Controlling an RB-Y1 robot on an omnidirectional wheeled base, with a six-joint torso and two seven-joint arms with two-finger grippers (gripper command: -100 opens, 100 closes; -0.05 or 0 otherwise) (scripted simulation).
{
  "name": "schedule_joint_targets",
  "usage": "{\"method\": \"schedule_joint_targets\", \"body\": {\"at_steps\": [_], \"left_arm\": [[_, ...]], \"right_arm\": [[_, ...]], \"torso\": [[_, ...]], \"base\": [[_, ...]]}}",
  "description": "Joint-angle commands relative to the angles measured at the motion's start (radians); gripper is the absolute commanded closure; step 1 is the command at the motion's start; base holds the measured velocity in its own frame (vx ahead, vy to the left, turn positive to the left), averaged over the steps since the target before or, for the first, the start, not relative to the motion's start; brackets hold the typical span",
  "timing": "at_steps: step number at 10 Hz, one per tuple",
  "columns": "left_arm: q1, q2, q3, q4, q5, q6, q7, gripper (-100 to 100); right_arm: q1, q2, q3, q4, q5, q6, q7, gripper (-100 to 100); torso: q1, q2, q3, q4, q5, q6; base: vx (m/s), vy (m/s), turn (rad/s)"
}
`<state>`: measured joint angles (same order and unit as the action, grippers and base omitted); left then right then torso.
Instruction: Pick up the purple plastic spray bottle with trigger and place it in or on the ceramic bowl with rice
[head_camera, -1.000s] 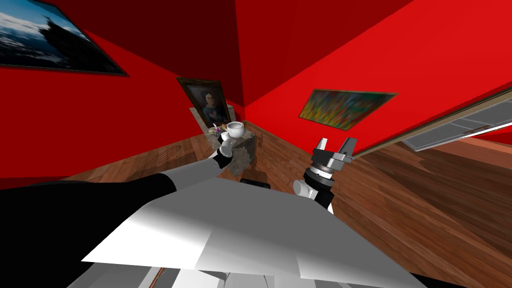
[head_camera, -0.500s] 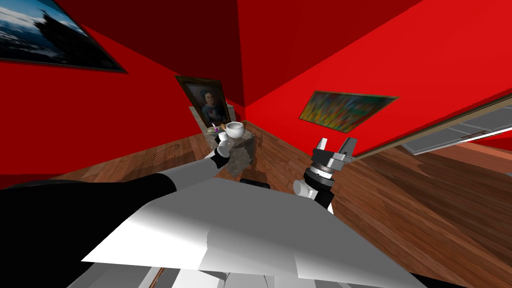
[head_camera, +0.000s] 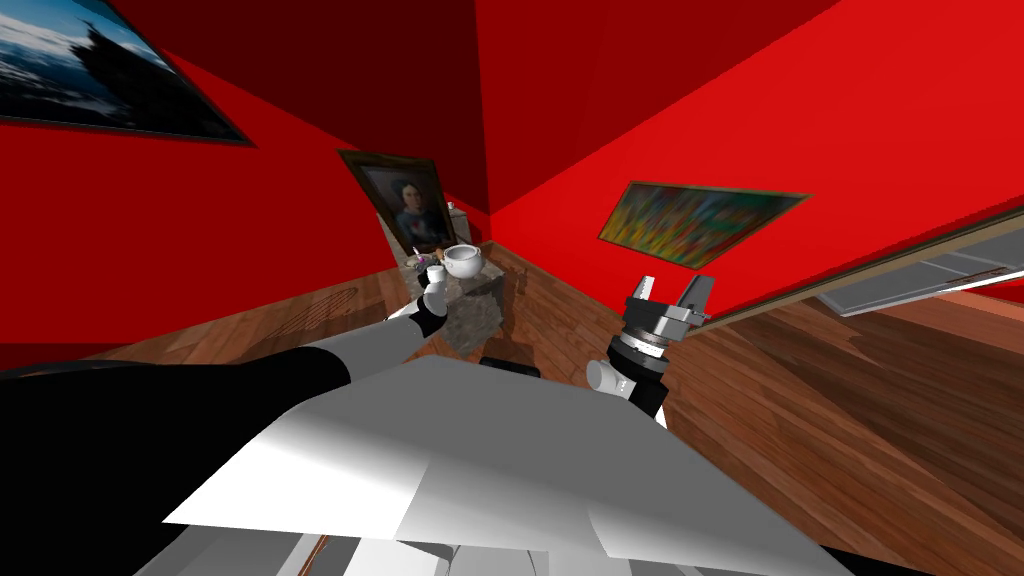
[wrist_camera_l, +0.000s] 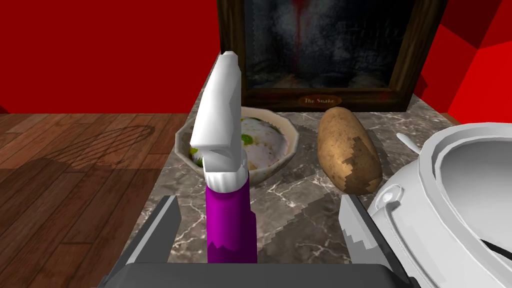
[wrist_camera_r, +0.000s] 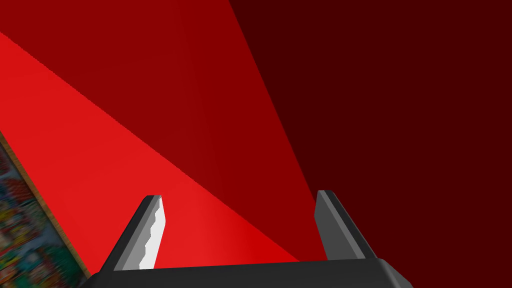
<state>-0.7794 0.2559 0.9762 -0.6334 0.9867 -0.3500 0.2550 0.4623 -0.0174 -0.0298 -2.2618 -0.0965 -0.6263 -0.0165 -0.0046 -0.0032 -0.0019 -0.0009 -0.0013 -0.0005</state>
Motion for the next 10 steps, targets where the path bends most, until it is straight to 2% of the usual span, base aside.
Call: {"method": "schedule_joint_targets", "body": {"at_steps": [1, 2, 4, 5, 7, 8, 9, 10], "left_arm": [[0.035, 0.05, -0.045, 0.027, -0.008, 0.044, 0.05, -100], [0.035, 0.057, -0.045, 0.027, -0.008, 0.044, 0.045, -100], [0.035, 0.069, -0.045, 0.027, -0.008, 0.044, 0.096, -100], [0.068, 0.123, -0.092, 0.06, -0.017, 0.081, 0.143, -100], [0.068, 0.135, -0.092, 0.06, -0.017, 0.081, 0.18, -100], [0.1, 0.184, -0.138, 0.093, -0.026, 0.117, 0.221, -100], [0.1, 0.2, -0.138, 0.093, -0.026, 0.117, 0.236, -100], [0.1, 0.2, -0.138, 0.093, -0.026, 0.117, 0.247, -100]], "right_arm": [[0.0, 0.0, 0.0, 0.0, 0.0, 0.0, 0.0, 0], [0.0, 0.0, 0.0, 0.0, 0.0, 0.0, 0.0, 0], [0.0, 0.0, 0.0, 0.0, 0.0, 0.0, 0.0, 0], [0.0, 0.0, 0.0, 0.0, 0.0, 0.0, 0.0, 0], [0.0, 0.0, 0.0, 0.0, 0.0, 0.0, 0.0, 0], [0.0, 0.0, 0.0, 0.0, 0.0, 0.0, 0.0, 0], [0.0, 0.0, 0.0, 0.0, 0.0, 0.0, 0.0, 0], [0.0, 0.0, 0.0, 0.0, 0.0, 0.0, 0.0, 0]], "torso": [[0.0, 0.0, 0.0, 0.0, 0.0, 0.0], [-0.001, 0.0, 0.0, 0.0, 0.0, -0.001], [0.001, 0.0, 0.0, 0.0, 0.0, 0.0], [0.004, 0.001, 0.001, 0.0, 0.001, 0.0], [0.0, -0.002, -0.001, -0.001, 0.0, -0.001], [0.002, -0.001, -0.001, 0.0, 0.001, 0.0], [0.0, -0.002, -0.001, -0.001, 0.001, -0.001], [0.0, -0.002, -0.001, -0.001, 0.0, 0.0]], "base": [[0.052, -0.087, 0.037], [0.07, -0.109, 0.048], [0.034, -0.026, -0.002], [0.07, -0.079, 0.043], [0.065, -0.082, 0.03], [0.075, -0.095, 0.046], [0.084, -0.099, 0.046], [0.032, -0.056, -0.002]]}}
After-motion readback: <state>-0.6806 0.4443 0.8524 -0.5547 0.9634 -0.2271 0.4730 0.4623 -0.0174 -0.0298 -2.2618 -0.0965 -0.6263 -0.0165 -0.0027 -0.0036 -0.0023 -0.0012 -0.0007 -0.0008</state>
